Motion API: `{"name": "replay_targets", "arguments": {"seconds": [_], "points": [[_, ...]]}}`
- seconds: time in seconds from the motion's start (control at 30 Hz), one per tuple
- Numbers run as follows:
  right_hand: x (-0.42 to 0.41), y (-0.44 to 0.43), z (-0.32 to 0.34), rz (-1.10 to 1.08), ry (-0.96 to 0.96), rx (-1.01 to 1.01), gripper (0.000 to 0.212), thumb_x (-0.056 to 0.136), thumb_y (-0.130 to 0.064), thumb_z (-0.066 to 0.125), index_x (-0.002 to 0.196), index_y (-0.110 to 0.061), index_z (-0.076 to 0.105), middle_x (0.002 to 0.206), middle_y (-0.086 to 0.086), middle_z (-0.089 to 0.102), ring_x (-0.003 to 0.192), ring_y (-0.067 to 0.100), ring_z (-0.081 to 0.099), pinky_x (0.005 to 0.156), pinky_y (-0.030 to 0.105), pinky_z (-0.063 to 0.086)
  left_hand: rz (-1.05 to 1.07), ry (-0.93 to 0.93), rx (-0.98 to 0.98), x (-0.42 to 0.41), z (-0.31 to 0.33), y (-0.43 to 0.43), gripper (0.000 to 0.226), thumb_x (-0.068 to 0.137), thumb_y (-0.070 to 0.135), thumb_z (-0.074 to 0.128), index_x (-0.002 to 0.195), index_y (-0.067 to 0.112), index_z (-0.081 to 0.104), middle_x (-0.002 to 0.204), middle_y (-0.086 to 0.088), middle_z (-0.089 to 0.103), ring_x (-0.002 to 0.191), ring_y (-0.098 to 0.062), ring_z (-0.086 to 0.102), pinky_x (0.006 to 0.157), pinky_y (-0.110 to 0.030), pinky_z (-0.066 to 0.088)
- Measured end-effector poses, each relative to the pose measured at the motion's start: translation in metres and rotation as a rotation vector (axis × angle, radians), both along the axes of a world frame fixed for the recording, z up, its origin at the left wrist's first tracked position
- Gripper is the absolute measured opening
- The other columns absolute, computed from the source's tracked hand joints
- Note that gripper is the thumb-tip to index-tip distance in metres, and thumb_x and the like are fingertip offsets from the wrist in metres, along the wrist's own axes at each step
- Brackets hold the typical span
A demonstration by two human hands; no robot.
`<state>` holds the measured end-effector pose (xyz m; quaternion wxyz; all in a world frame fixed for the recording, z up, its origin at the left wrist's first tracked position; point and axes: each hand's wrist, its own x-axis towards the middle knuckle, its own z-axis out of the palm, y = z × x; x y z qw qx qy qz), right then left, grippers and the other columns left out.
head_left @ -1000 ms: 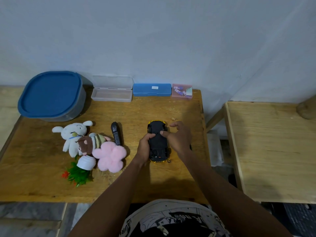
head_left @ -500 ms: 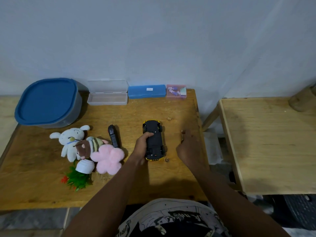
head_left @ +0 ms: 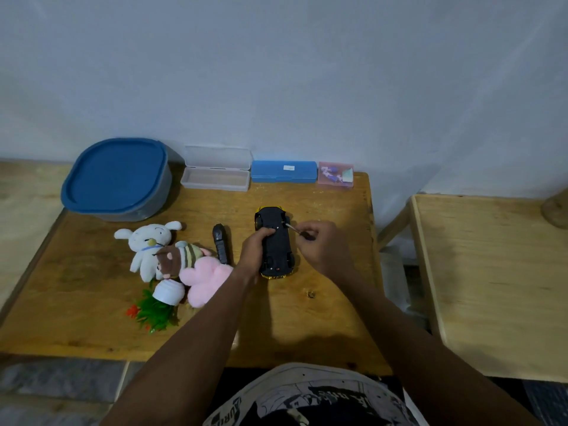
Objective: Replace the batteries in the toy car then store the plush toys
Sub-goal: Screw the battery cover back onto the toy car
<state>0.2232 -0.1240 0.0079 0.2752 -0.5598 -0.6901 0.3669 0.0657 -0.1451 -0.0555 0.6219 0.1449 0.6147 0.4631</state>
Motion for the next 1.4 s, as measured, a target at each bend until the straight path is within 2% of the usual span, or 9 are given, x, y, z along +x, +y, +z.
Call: {"name": "replay_targets", "arguments": {"seconds": [0.17,0.33,0.53,0.7,0.9,1.0,1.17,1.3,1.4], "points": [[-0.006,-0.001,0.012,0.042,-0.010,0.144,0.017,0.080,-0.001,0.070,0.094,-0.005,0.078,0.085,0.011,0.076,0.075,0.022,0.068,0.066,0.020,0.049,0.010,0.035,0.032,-0.007,-0.002,0.006,0.073,0.063,0.047,0.070,0.119,0.000,0.066,0.107,-0.028,0.069,0.084,-0.035,0.066,0.074,-0.042,0.050],[-0.010,0.002,0.010,0.064,-0.023,0.163,0.012,0.080,-0.005,0.068,0.087,-0.007,0.078,0.078,0.009,0.075,0.071,0.025,0.069,0.067,0.044,0.057,0.010,0.097,0.045,-0.010,-0.002,0.008,0.076,0.058,0.051,0.071,0.115,0.001,0.068,0.113,-0.028,0.068,0.087,-0.035,0.066,0.075,-0.045,0.049],[-0.011,0.004,0.006,0.068,-0.020,0.135,0.014,0.081,-0.008,0.068,0.091,-0.008,0.078,0.082,0.006,0.076,0.073,0.020,0.069,0.069,0.040,0.058,0.009,0.106,0.056,-0.007,0.008,0.006,0.073,0.058,0.049,0.070,0.113,0.001,0.066,0.111,-0.028,0.069,0.087,-0.034,0.067,0.074,-0.044,0.051],[-0.010,0.005,0.004,0.070,-0.024,0.138,0.013,0.082,-0.010,0.067,0.091,-0.010,0.078,0.080,0.004,0.075,0.072,0.017,0.068,0.066,0.039,0.058,0.011,0.127,0.049,-0.007,0.008,0.006,0.064,0.061,0.048,0.070,0.108,0.005,0.068,0.110,-0.026,0.069,0.089,-0.035,0.067,0.076,-0.045,0.052],[-0.010,0.008,0.004,0.069,-0.035,0.137,0.015,0.083,-0.011,0.067,0.094,-0.011,0.078,0.083,0.003,0.076,0.074,0.013,0.067,0.067,0.031,0.057,0.002,0.136,0.054,-0.006,0.009,0.005,0.029,0.086,0.030,0.064,0.103,0.007,0.066,0.107,-0.027,0.068,0.085,-0.032,0.066,0.072,-0.040,0.050],[-0.010,0.009,0.004,0.070,-0.043,0.134,0.016,0.082,-0.011,0.068,0.095,-0.011,0.078,0.086,0.003,0.076,0.077,0.014,0.068,0.068,0.026,0.056,-0.001,0.127,0.060,-0.006,0.011,0.004,0.036,0.082,0.034,0.065,0.105,0.006,0.067,0.110,-0.027,0.068,0.086,-0.033,0.067,0.073,-0.042,0.051],[-0.010,0.008,0.003,0.070,-0.039,0.133,0.016,0.081,-0.011,0.069,0.094,-0.010,0.078,0.086,0.004,0.077,0.078,0.017,0.070,0.069,0.034,0.059,0.004,0.124,0.064,-0.005,0.012,0.005,0.062,0.068,0.041,0.068,0.112,-0.002,0.065,0.110,-0.028,0.068,0.085,-0.033,0.066,0.072,-0.042,0.051],[-0.010,0.009,0.001,0.076,-0.045,0.132,0.016,0.081,-0.012,0.069,0.094,-0.010,0.078,0.086,0.003,0.076,0.077,0.015,0.069,0.069,0.034,0.058,0.002,0.138,0.064,-0.005,0.011,0.006,0.046,0.072,0.039,0.069,0.103,0.005,0.067,0.104,-0.027,0.070,0.084,-0.032,0.067,0.071,-0.040,0.052],[-0.010,0.010,0.000,0.080,-0.053,0.128,0.016,0.082,-0.012,0.069,0.094,-0.010,0.078,0.086,0.003,0.077,0.077,0.015,0.069,0.069,0.031,0.058,-0.002,0.143,0.082,-0.005,0.013,0.005,0.014,0.090,0.022,0.064,0.096,0.009,0.065,0.088,-0.014,0.070,0.070,-0.020,0.069,0.057,-0.029,0.054]]}}
